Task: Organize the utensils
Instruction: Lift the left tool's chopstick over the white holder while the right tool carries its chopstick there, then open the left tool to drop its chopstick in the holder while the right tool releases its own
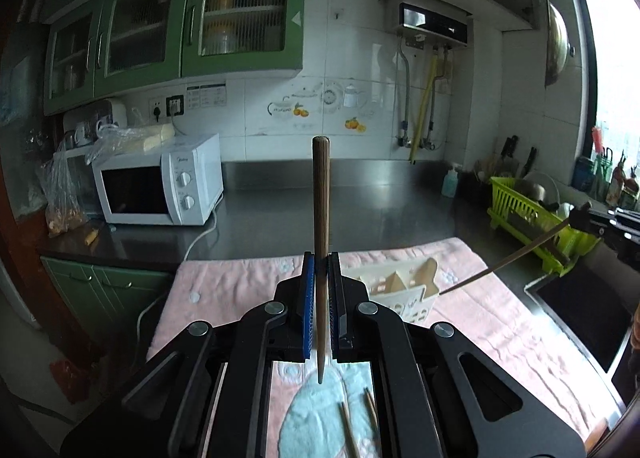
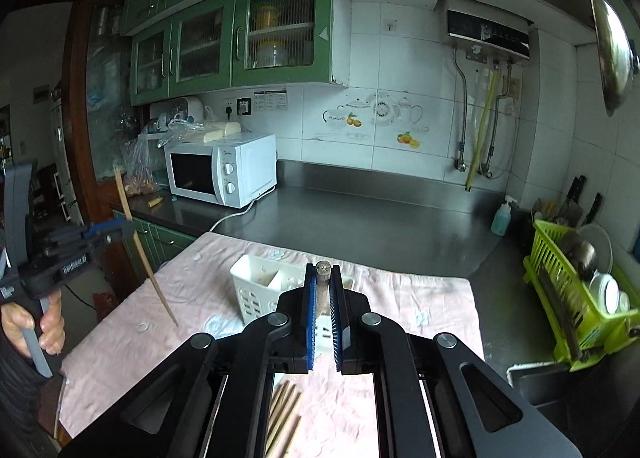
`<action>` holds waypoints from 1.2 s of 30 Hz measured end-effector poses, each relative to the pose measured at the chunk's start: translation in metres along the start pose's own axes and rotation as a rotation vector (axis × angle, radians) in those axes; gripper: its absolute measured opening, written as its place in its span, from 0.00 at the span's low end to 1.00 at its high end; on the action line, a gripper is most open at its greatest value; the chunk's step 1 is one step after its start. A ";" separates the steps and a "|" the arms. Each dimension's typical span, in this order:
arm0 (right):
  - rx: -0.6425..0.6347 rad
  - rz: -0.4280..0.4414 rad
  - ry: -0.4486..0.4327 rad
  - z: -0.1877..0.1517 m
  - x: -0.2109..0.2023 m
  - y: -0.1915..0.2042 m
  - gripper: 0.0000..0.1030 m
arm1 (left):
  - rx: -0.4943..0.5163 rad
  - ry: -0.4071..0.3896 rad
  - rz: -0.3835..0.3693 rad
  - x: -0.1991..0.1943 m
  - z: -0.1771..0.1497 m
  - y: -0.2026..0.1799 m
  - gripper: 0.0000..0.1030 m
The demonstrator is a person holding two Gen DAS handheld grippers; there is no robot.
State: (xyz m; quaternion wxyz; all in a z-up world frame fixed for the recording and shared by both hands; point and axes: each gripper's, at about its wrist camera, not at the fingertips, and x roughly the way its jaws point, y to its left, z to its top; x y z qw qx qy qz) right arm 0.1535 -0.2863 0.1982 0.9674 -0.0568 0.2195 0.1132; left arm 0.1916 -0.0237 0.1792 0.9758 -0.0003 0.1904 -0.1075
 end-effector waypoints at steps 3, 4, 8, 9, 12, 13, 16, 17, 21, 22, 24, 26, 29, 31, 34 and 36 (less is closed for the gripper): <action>-0.012 -0.012 0.004 0.013 0.010 -0.003 0.06 | -0.014 -0.040 -0.021 0.010 0.027 -0.005 0.05; -0.011 -0.010 0.010 0.016 0.015 -0.004 0.06 | -0.015 -0.056 -0.027 0.014 0.035 -0.007 0.05; -0.009 -0.006 0.049 0.026 0.036 -0.009 0.06 | -0.020 -0.104 -0.031 0.036 0.054 -0.018 0.05; -0.012 -0.009 0.057 0.026 0.041 -0.010 0.06 | -0.027 -0.106 -0.030 0.043 0.058 -0.020 0.05; -0.015 -0.009 0.077 0.026 0.056 -0.011 0.06 | -0.027 -0.129 -0.024 0.063 0.061 -0.026 0.05; -0.013 -0.005 0.082 0.025 0.060 -0.012 0.06 | -0.028 -0.122 -0.016 0.072 0.061 -0.028 0.05; -0.016 0.000 0.100 0.021 0.072 -0.014 0.06 | -0.048 -0.070 -0.023 0.097 0.057 -0.027 0.05; -0.009 0.007 0.109 0.019 0.077 -0.016 0.06 | -0.051 -0.058 -0.024 0.105 0.054 -0.026 0.05; 0.004 0.011 0.143 0.014 0.096 -0.018 0.06 | -0.058 0.021 -0.017 0.133 0.039 -0.023 0.05; 0.010 0.017 0.151 0.012 0.100 -0.019 0.06 | -0.057 0.043 -0.012 0.139 0.035 -0.022 0.05; 0.015 0.021 0.159 0.010 0.106 -0.019 0.06 | -0.055 0.069 -0.007 0.148 0.029 -0.019 0.05; 0.022 0.026 0.166 0.008 0.112 -0.018 0.06 | -0.062 0.088 -0.003 0.154 0.023 -0.016 0.05; 0.020 0.020 0.180 0.007 0.121 -0.017 0.06 | -0.064 0.111 -0.005 0.161 0.017 -0.014 0.05; 0.022 0.016 0.185 0.007 0.126 -0.016 0.07 | -0.057 0.122 -0.011 0.164 0.015 -0.015 0.06; 0.026 0.008 0.176 0.007 0.128 -0.017 0.08 | -0.051 0.121 -0.009 0.161 0.013 -0.016 0.07; 0.031 0.012 0.163 0.008 0.123 -0.018 0.14 | -0.044 0.117 -0.010 0.155 0.013 -0.016 0.08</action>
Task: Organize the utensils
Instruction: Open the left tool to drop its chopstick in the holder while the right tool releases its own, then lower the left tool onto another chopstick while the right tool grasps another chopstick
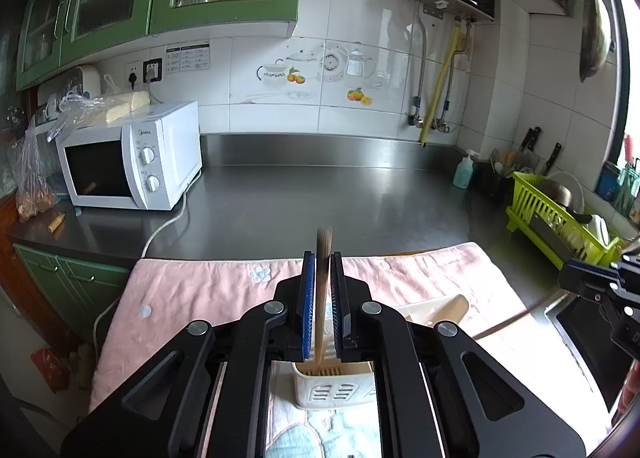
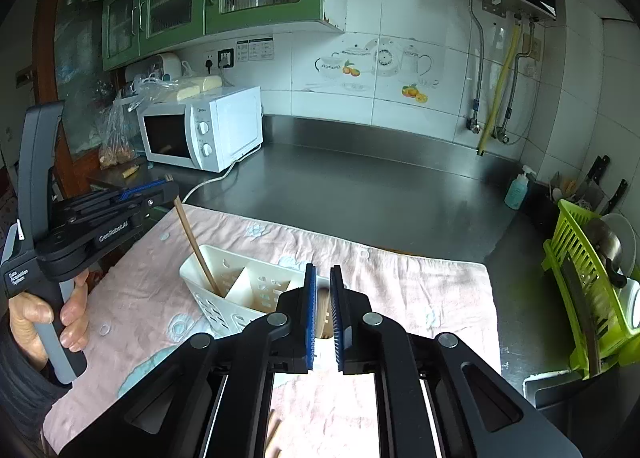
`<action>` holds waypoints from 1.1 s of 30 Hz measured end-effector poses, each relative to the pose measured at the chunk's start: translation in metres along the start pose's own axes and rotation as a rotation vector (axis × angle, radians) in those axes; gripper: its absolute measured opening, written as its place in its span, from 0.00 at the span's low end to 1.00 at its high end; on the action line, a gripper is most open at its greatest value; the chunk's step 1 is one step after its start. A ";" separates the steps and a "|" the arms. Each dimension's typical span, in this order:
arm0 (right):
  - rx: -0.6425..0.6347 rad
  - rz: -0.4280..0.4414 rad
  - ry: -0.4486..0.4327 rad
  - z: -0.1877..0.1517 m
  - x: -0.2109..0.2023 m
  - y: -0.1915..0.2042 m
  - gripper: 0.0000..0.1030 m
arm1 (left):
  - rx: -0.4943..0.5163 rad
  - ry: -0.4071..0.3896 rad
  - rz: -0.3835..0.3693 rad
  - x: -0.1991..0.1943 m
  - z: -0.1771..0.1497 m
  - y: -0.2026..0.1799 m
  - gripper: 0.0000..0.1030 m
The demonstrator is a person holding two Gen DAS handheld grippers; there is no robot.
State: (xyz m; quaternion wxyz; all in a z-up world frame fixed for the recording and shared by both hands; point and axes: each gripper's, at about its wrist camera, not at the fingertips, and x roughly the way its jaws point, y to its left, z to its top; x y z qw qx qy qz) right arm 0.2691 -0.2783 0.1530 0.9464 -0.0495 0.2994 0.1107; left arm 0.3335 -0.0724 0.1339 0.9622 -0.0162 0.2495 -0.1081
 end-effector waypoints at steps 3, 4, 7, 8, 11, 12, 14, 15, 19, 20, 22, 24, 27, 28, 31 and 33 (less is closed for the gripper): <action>-0.012 -0.012 -0.028 -0.002 -0.013 0.003 0.19 | 0.005 -0.006 0.006 -0.012 -0.001 0.001 0.09; -0.015 -0.015 -0.039 -0.004 -0.019 0.004 0.20 | 0.004 -0.007 0.005 -0.017 -0.001 0.001 0.09; -0.020 -0.006 -0.061 -0.015 -0.039 0.010 0.22 | 0.010 -0.018 0.010 -0.038 -0.009 0.002 0.09; -0.024 -0.007 -0.068 -0.020 -0.045 0.013 0.23 | 0.014 -0.018 0.012 -0.045 -0.012 0.001 0.12; -0.030 -0.003 -0.074 -0.043 -0.064 0.022 0.30 | 0.032 -0.019 0.015 -0.068 -0.028 0.001 0.17; -0.032 -0.007 -0.075 -0.052 -0.069 0.026 0.30 | 0.048 -0.024 0.026 -0.077 -0.035 -0.001 0.18; -0.039 -0.003 -0.065 -0.070 -0.078 0.033 0.30 | 0.065 -0.024 0.035 -0.091 -0.047 -0.003 0.18; -0.035 0.003 -0.059 -0.080 -0.081 0.036 0.30 | 0.068 -0.024 0.032 -0.100 -0.056 -0.003 0.20; -0.016 0.020 -0.024 -0.123 -0.093 0.046 0.30 | 0.067 -0.008 0.036 -0.128 -0.087 -0.002 0.26; -0.012 0.017 -0.019 -0.134 -0.096 0.048 0.30 | 0.069 0.000 0.042 -0.133 -0.096 -0.002 0.26; -0.004 0.023 0.005 -0.155 -0.098 0.054 0.30 | 0.068 0.024 0.041 -0.143 -0.116 -0.002 0.26; -0.003 0.020 0.036 -0.180 -0.098 0.062 0.30 | 0.060 0.042 0.037 -0.151 -0.135 -0.001 0.26; -0.008 -0.002 0.066 -0.212 -0.098 0.074 0.30 | 0.062 0.068 0.065 -0.158 -0.161 0.001 0.26; 0.000 0.000 0.081 -0.224 -0.098 0.077 0.30 | 0.054 0.080 0.062 -0.159 -0.168 0.001 0.26; 0.027 0.001 0.128 -0.257 -0.094 0.081 0.30 | 0.030 0.123 0.052 -0.161 -0.193 0.003 0.26; 0.044 -0.001 0.161 -0.276 -0.091 0.084 0.29 | 0.021 0.149 0.048 -0.161 -0.208 0.005 0.26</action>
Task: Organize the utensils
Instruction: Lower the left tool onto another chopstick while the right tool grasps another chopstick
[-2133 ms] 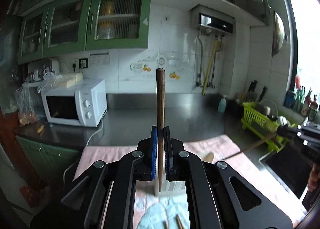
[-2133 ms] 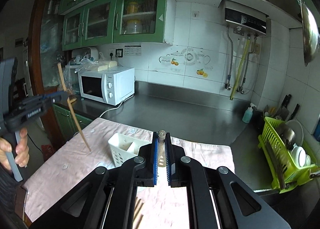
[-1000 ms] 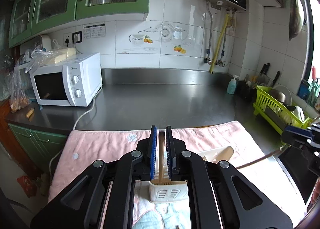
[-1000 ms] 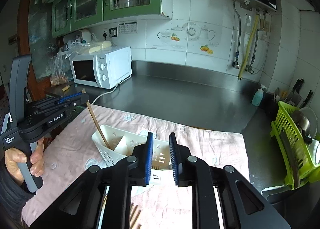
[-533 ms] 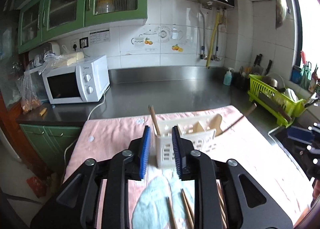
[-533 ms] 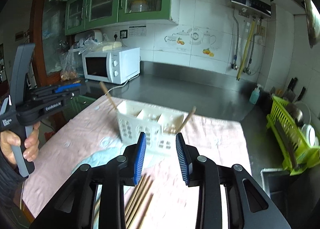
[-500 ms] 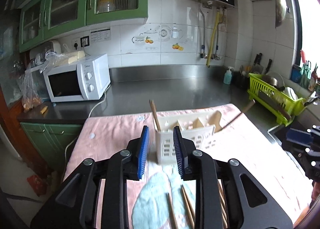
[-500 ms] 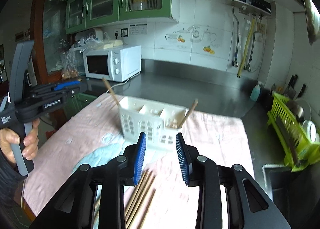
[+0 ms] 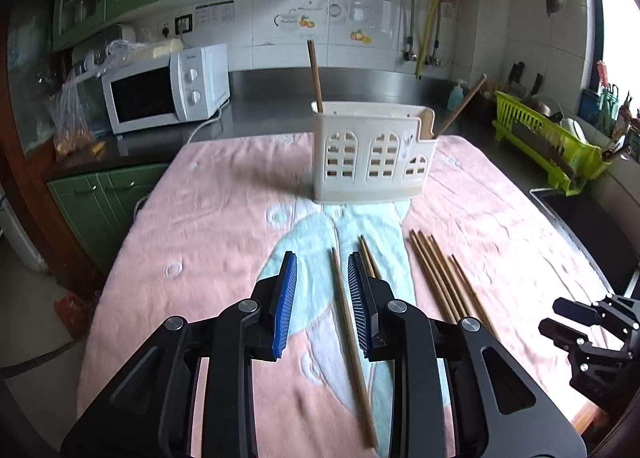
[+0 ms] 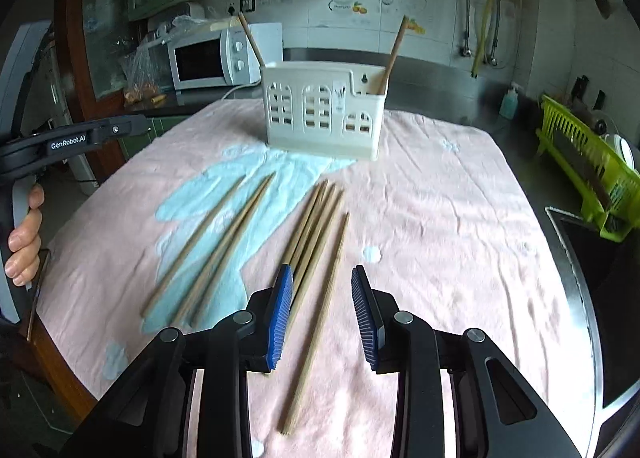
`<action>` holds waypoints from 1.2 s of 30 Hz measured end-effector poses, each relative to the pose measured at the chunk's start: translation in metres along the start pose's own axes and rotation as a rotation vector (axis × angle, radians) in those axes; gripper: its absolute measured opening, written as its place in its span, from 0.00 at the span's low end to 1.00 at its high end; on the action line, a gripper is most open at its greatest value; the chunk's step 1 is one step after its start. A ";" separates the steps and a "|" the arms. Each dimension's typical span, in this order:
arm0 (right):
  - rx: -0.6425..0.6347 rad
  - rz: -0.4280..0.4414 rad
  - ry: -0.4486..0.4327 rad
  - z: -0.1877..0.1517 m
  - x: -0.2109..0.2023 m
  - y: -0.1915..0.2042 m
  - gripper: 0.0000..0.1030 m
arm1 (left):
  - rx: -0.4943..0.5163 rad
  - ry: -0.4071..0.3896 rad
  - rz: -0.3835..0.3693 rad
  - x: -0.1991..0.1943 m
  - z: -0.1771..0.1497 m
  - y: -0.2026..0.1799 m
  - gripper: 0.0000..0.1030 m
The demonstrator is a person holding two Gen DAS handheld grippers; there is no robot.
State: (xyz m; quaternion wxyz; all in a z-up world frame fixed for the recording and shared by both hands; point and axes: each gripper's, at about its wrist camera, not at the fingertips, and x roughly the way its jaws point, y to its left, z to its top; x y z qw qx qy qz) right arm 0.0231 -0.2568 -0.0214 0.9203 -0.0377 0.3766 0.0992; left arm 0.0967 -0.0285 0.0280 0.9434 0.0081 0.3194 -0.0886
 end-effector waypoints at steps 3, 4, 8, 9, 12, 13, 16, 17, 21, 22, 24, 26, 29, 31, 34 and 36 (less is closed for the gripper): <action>0.055 0.025 0.035 -0.022 0.007 -0.002 0.30 | -0.007 0.030 -0.005 0.003 -0.021 0.000 0.26; 0.066 0.027 0.046 -0.029 0.009 -0.001 0.30 | -0.008 0.046 -0.007 0.005 -0.027 0.000 0.26; 0.068 0.016 0.085 -0.046 0.018 0.003 0.28 | 0.008 0.101 -0.020 0.013 -0.049 -0.007 0.26; 0.068 0.010 0.088 -0.048 0.019 0.002 0.28 | 0.007 0.115 -0.028 0.015 -0.054 -0.008 0.26; 0.076 -0.006 0.091 -0.052 0.021 0.000 0.26 | 0.006 0.155 -0.051 0.022 -0.070 -0.013 0.26; 0.083 -0.001 0.095 -0.053 0.022 -0.001 0.25 | 0.007 0.165 -0.056 0.024 -0.074 -0.013 0.26; 0.082 0.000 0.109 -0.057 0.025 0.000 0.22 | -0.007 0.203 -0.084 0.032 -0.087 -0.015 0.26; 0.084 0.002 0.112 -0.058 0.025 0.000 0.22 | -0.009 0.211 -0.086 0.034 -0.090 -0.016 0.26; 0.087 0.007 0.116 -0.058 0.027 0.000 0.21 | -0.020 0.236 -0.110 0.040 -0.096 -0.019 0.25; 0.086 0.007 0.116 -0.058 0.028 0.000 0.21 | -0.021 0.240 -0.111 0.042 -0.097 -0.020 0.25; 0.085 0.003 0.117 -0.058 0.029 0.000 0.20 | -0.022 0.246 -0.112 0.044 -0.098 -0.021 0.25; 0.086 0.002 0.117 -0.058 0.030 0.000 0.20 | -0.023 0.252 -0.112 0.047 -0.098 -0.022 0.22; 0.079 -0.005 0.116 -0.058 0.029 0.001 0.19 | -0.033 0.261 -0.105 0.051 -0.098 -0.020 0.20; 0.072 -0.012 0.115 -0.058 0.029 0.002 0.19 | -0.033 0.269 -0.104 0.053 -0.100 -0.021 0.17; 0.061 -0.023 0.110 -0.059 0.030 0.005 0.19 | -0.024 0.269 -0.088 0.055 -0.102 -0.024 0.17; 0.054 -0.030 0.106 -0.060 0.031 0.006 0.18 | -0.008 0.267 -0.067 0.055 -0.103 -0.028 0.14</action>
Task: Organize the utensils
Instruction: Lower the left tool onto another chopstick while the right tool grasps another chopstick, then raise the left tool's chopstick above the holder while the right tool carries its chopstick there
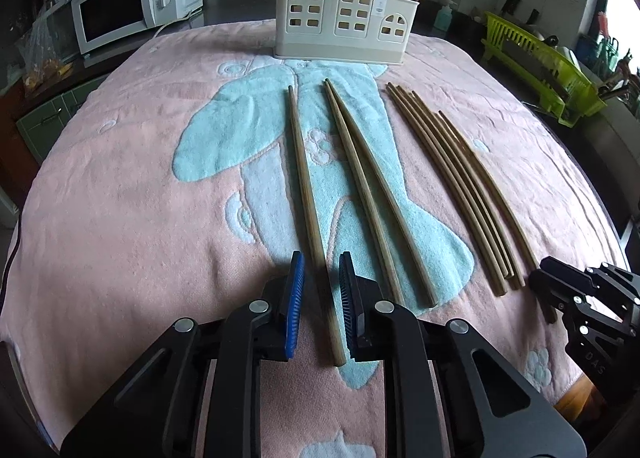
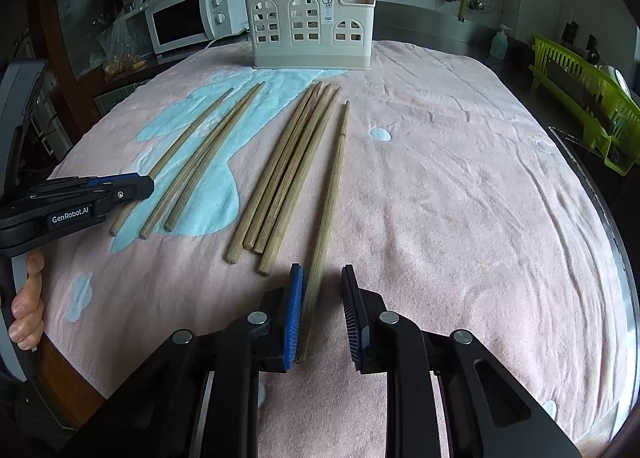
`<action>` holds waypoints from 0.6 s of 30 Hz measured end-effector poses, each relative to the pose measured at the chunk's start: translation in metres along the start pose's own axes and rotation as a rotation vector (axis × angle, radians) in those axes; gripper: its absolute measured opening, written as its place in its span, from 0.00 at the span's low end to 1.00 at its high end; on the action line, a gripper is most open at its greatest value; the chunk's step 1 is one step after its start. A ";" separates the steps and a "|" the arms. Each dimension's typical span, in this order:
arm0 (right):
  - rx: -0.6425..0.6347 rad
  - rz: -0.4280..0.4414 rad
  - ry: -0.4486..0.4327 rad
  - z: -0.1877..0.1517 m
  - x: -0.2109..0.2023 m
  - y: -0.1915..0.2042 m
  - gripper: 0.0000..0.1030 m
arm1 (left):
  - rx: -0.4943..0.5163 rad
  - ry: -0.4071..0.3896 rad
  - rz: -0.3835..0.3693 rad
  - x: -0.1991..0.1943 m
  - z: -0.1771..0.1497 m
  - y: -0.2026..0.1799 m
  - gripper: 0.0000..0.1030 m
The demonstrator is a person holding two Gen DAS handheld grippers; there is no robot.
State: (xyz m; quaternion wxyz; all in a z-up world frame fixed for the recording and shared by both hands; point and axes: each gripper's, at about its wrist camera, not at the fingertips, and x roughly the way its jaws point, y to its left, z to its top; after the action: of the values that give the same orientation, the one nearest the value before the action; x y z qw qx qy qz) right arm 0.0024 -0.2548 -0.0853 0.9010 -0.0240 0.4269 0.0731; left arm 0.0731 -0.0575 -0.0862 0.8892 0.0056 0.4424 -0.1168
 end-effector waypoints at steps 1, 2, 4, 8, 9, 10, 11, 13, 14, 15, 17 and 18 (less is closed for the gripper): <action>-0.005 -0.006 -0.002 0.000 0.000 0.000 0.17 | 0.006 -0.001 0.012 0.000 0.000 -0.001 0.13; -0.009 -0.010 -0.003 0.000 0.000 0.000 0.16 | 0.011 -0.001 0.021 0.000 0.000 -0.002 0.11; -0.007 -0.012 -0.006 0.000 0.000 0.000 0.09 | 0.015 0.001 0.031 0.000 0.001 -0.002 0.07; 0.007 -0.004 -0.014 0.001 -0.003 -0.002 0.08 | 0.025 -0.004 0.030 -0.004 0.003 -0.001 0.06; 0.004 -0.005 -0.018 0.002 -0.005 -0.002 0.07 | 0.030 -0.011 0.028 -0.006 0.004 -0.002 0.06; 0.001 -0.011 -0.026 0.003 -0.008 -0.002 0.07 | 0.033 -0.017 0.028 -0.008 0.005 -0.002 0.06; 0.001 -0.012 -0.033 0.005 -0.010 -0.003 0.07 | 0.035 -0.026 0.029 -0.011 0.006 -0.002 0.05; 0.004 -0.013 -0.051 0.009 -0.016 -0.005 0.07 | 0.035 -0.043 0.030 -0.017 0.010 0.000 0.05; 0.002 -0.015 -0.060 0.011 -0.020 -0.005 0.07 | 0.034 -0.049 0.030 -0.019 0.012 0.002 0.05; 0.000 -0.017 -0.069 0.013 -0.023 -0.005 0.07 | 0.033 -0.056 0.031 -0.021 0.014 0.003 0.05; -0.004 -0.022 -0.089 0.019 -0.029 -0.006 0.07 | 0.033 -0.073 0.030 -0.026 0.017 0.004 0.05; -0.006 -0.024 -0.101 0.022 -0.033 -0.006 0.07 | 0.032 -0.080 0.028 -0.028 0.019 0.005 0.05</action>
State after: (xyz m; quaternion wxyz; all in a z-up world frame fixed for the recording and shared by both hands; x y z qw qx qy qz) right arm -0.0007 -0.2619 -0.0459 0.9221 -0.0282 0.3805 0.0645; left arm 0.0727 -0.0493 -0.0529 0.9075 0.0215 0.4044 -0.1115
